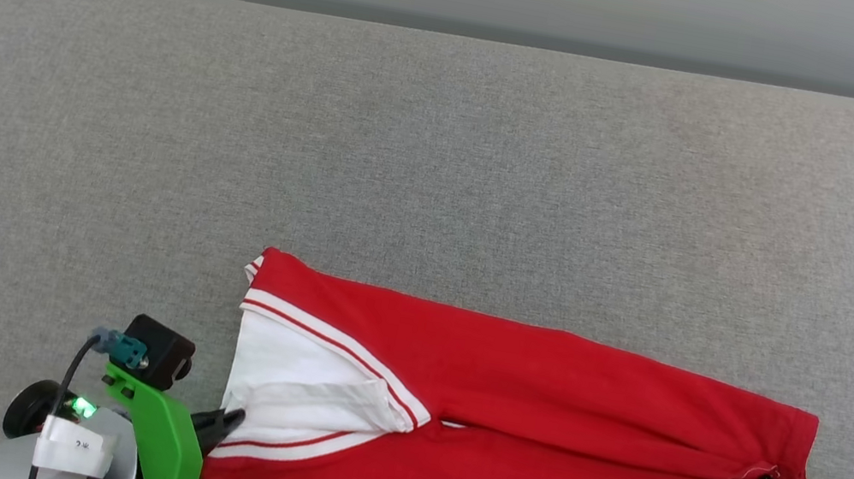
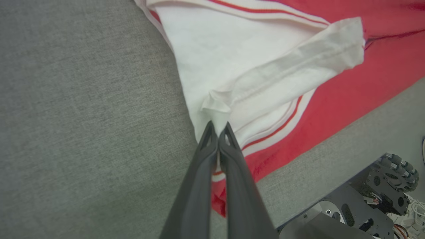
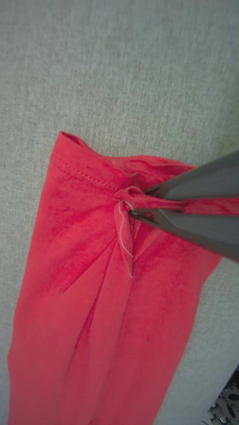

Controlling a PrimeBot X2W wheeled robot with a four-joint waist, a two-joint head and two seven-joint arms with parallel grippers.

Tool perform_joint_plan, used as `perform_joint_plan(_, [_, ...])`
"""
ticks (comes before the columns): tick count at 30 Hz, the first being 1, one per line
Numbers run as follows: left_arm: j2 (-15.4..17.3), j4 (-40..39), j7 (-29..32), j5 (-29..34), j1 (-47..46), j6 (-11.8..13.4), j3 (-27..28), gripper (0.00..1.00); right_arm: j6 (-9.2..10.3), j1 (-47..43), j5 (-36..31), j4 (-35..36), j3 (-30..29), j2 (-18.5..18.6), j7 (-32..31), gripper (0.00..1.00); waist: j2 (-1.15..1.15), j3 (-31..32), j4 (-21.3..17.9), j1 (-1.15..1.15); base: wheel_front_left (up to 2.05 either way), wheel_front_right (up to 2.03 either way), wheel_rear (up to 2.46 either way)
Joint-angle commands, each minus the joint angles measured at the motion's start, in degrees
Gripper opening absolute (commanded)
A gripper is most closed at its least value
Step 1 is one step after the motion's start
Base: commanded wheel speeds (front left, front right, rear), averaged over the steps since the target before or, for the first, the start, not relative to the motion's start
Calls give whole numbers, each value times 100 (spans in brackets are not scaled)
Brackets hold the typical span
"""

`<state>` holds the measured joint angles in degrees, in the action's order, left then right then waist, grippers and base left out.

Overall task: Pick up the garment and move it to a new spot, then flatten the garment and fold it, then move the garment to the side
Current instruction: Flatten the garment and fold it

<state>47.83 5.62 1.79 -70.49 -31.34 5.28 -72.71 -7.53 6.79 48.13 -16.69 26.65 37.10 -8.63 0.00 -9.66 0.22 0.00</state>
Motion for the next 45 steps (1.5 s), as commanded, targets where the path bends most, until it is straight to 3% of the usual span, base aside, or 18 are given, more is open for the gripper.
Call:
perform_joint_plan(1, [-55,86,-59,-37,101,-35,6,0,4,-81,19,-27,-12,-52,-6,0,0,-5,-1,0,0,0,0])
perform_joint_plan(2, [-79,152,-117,-26,113,-14,21,0,4,-90,42,-24,-20,-82,4,0,0,11,-7,0,0,0,0])
perform_joint_plan(3, [-96,205,-205,-4,125,29,48,16,4,-88,68,-22,-25,-95,19,47,0,34,-17,0,0,0,0])
perform_joint_plan(4, [-119,254,-339,27,140,86,91,96,4,-71,79,11,-47,-93,74,100,0,65,-26,0,0,0,0])
perform_joint_plan(5, [-135,282,-451,57,154,128,123,100,4,-68,91,62,-73,-99,110,100,0,107,-31,0,0,0,0])
perform_joint_plan(9, [-154,295,-1160,190,279,463,370,100,4,-159,321,496,-190,-17,109,100,0,308,-73,0,0,0,0])
perform_joint_plan(13, [-154,156,-1590,376,458,959,736,100,4,-299,587,1024,-530,154,95,100,0,444,-68,0,0,0,0])
perform_joint_plan(18, [-325,-167,-1674,943,780,1566,1680,100,4,-379,809,1373,-1084,402,-72,100,0,488,-20,0,0,0,0])
perform_joint_plan(23, [-632,-433,-1676,2036,1397,1992,2739,100,4,-405,1154,1122,-1547,533,-610,100,0,430,55,0,0,0,0])
perform_joint_plan(26, [-866,-548,-1677,2539,1732,2057,3290,100,4,-416,1415,864,-1664,546,-1060,100,0,370,111,0,0,0,0])
perform_joint_plan(32, [-1419,-709,-1678,3451,2261,1939,4199,100,4,-308,1635,300,-1680,381,-1676,100,0,214,232,0,0,0,0])
perform_joint_plan(45, [-2594,-535,-1678,4859,2798,1208,5382,100,4,-84,1536,-269,-895,-281,-2007,100,0,25,469,0,0,0,0])
